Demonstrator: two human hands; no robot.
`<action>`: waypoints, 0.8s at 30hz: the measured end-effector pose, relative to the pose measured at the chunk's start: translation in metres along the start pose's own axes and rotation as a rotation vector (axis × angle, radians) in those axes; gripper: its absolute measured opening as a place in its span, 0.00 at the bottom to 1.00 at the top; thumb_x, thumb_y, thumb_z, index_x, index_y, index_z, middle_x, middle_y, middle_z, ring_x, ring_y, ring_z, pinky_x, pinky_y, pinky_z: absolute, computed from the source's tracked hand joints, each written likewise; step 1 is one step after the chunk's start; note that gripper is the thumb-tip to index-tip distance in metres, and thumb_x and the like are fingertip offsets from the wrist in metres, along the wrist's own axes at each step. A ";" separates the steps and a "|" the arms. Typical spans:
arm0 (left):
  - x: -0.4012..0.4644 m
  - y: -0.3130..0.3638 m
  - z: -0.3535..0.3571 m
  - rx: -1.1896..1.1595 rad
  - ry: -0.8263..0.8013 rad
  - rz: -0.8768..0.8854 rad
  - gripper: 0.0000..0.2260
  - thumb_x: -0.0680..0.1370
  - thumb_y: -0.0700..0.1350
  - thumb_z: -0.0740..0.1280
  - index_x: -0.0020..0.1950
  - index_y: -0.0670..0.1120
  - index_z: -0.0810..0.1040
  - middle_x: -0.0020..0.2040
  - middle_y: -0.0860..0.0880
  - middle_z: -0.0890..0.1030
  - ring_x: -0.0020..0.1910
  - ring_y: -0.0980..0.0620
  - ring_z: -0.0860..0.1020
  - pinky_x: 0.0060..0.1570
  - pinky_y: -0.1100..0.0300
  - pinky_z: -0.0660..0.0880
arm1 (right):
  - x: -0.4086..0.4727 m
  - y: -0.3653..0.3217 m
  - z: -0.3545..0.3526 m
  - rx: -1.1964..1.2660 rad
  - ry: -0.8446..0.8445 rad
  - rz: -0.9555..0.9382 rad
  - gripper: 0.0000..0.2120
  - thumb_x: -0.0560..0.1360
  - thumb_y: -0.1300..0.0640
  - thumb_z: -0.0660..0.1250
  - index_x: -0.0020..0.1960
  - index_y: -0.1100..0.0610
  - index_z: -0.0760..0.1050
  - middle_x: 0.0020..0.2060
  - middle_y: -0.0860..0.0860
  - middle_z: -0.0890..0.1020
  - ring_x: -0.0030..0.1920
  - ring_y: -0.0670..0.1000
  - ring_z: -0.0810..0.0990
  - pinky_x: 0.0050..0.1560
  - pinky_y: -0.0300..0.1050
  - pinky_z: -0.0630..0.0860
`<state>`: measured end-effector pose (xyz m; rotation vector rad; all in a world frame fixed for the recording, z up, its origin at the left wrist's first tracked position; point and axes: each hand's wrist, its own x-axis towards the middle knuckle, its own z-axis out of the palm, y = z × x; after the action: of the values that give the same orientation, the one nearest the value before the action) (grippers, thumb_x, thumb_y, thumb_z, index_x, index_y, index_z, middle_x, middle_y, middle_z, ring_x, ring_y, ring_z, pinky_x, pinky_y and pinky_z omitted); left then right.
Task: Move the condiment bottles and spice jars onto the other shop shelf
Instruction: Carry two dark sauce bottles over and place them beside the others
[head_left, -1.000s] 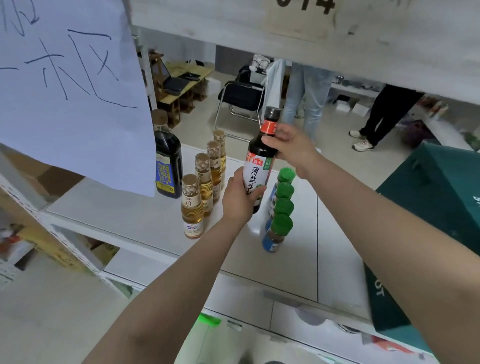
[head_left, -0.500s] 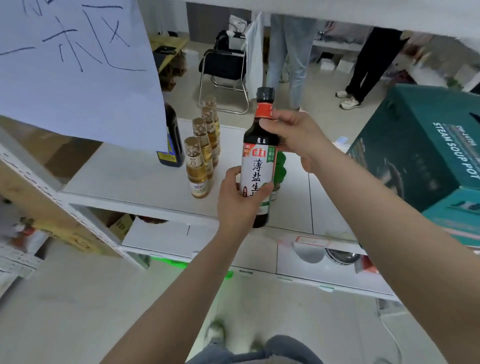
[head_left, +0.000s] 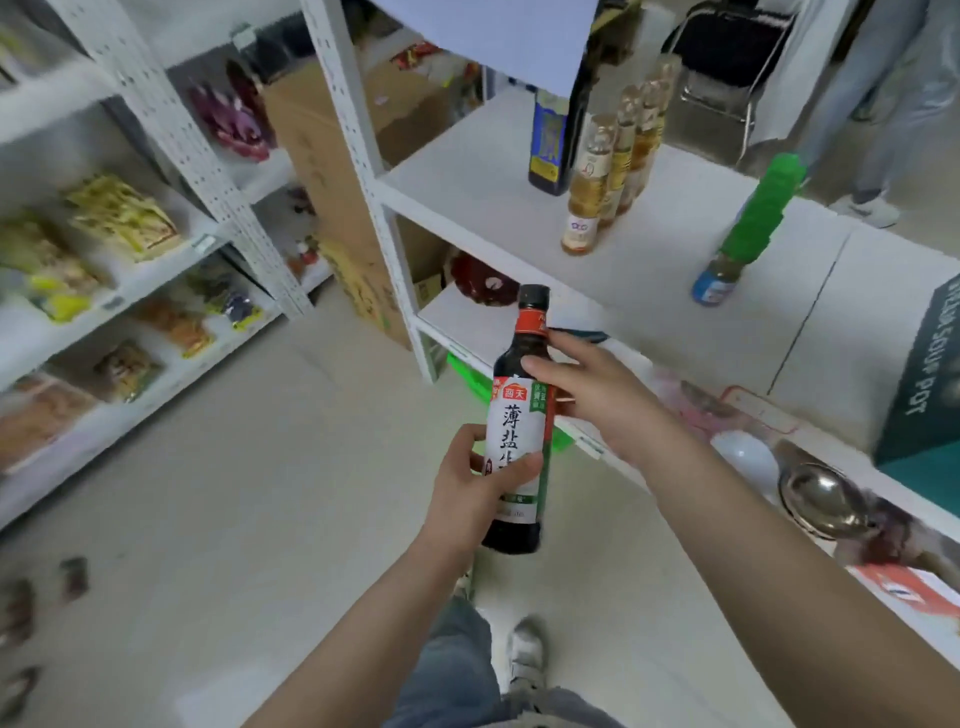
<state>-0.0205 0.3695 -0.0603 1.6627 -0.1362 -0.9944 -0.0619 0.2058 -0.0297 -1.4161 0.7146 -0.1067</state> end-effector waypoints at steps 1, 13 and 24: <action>-0.010 -0.006 -0.015 -0.026 0.040 -0.013 0.20 0.62 0.51 0.75 0.50 0.49 0.76 0.38 0.49 0.79 0.35 0.49 0.81 0.40 0.51 0.80 | 0.001 0.004 0.019 -0.010 -0.045 0.014 0.16 0.74 0.53 0.70 0.61 0.47 0.76 0.50 0.51 0.85 0.49 0.50 0.84 0.51 0.45 0.80; -0.089 -0.055 -0.227 -0.355 0.405 -0.082 0.18 0.70 0.43 0.74 0.56 0.42 0.74 0.40 0.47 0.80 0.31 0.52 0.81 0.28 0.64 0.75 | 0.015 0.015 0.291 -0.189 -0.399 0.072 0.10 0.74 0.49 0.69 0.49 0.55 0.80 0.44 0.52 0.85 0.44 0.50 0.83 0.45 0.42 0.78; -0.162 -0.100 -0.480 -0.531 0.679 -0.029 0.19 0.70 0.45 0.75 0.56 0.43 0.73 0.47 0.42 0.82 0.38 0.46 0.82 0.37 0.56 0.81 | 0.002 0.018 0.597 -0.251 -0.677 0.085 0.12 0.74 0.47 0.68 0.52 0.52 0.80 0.50 0.54 0.85 0.50 0.54 0.83 0.54 0.50 0.78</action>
<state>0.1549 0.8547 -0.0562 1.4137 0.5599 -0.3870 0.2384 0.7209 -0.0555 -1.5297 0.2245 0.5249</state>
